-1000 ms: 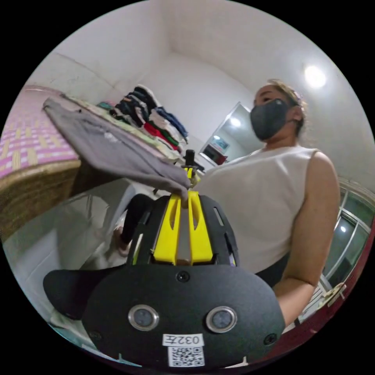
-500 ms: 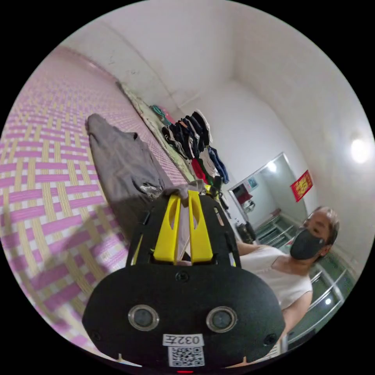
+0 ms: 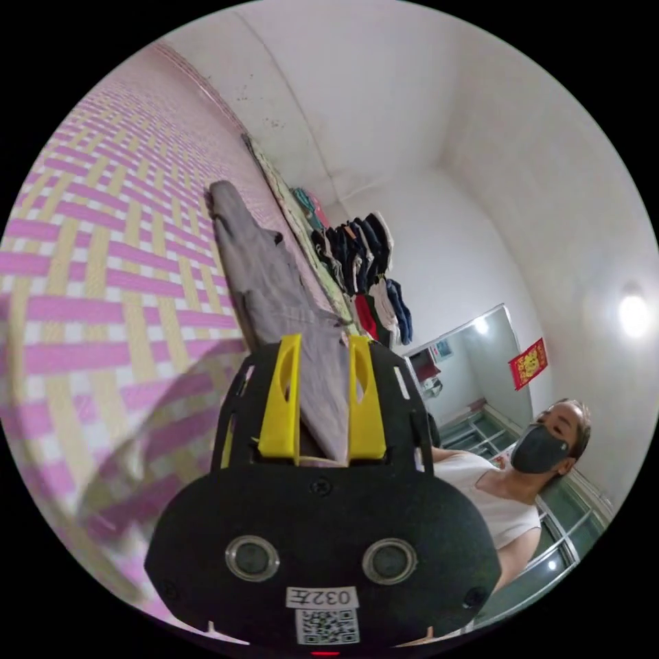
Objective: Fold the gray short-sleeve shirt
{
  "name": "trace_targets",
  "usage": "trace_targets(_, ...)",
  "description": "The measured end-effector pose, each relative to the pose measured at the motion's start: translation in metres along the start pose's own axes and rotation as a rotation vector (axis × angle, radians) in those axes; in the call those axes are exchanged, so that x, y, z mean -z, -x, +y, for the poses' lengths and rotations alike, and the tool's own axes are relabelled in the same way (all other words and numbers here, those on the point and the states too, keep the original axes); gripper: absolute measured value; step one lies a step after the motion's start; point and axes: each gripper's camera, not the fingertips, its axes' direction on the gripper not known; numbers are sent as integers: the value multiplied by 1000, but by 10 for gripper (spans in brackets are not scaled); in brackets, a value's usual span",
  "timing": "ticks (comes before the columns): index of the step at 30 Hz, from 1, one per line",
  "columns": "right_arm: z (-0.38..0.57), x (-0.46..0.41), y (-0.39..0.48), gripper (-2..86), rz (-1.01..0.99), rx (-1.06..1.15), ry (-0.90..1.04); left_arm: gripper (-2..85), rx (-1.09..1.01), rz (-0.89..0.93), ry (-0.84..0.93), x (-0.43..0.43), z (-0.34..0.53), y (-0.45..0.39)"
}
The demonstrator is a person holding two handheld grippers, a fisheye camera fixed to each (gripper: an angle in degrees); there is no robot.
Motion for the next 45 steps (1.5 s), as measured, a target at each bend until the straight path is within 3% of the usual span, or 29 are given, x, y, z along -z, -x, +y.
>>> trace_targets(2,35,13,25,86,48,92,-17,68,-11,-151,8,4,37,-15)
trace_targets(9,109,-22,82,91,194,284,153,79,-128,-317,135,-53,121,-46)
trace_targets(16,144,-63,131,84,317,494,169,59,-392,-478,219,-116,178,-68)
trace_targets(20,164,-71,157,85,414,606,150,45,-560,-573,157,-131,215,-85)
trace_targets(35,200,-57,174,86,498,722,172,46,-721,-668,257,-175,292,-85)
trace_targets(45,211,-33,171,54,570,790,207,16,-742,-722,213,-163,308,-107)
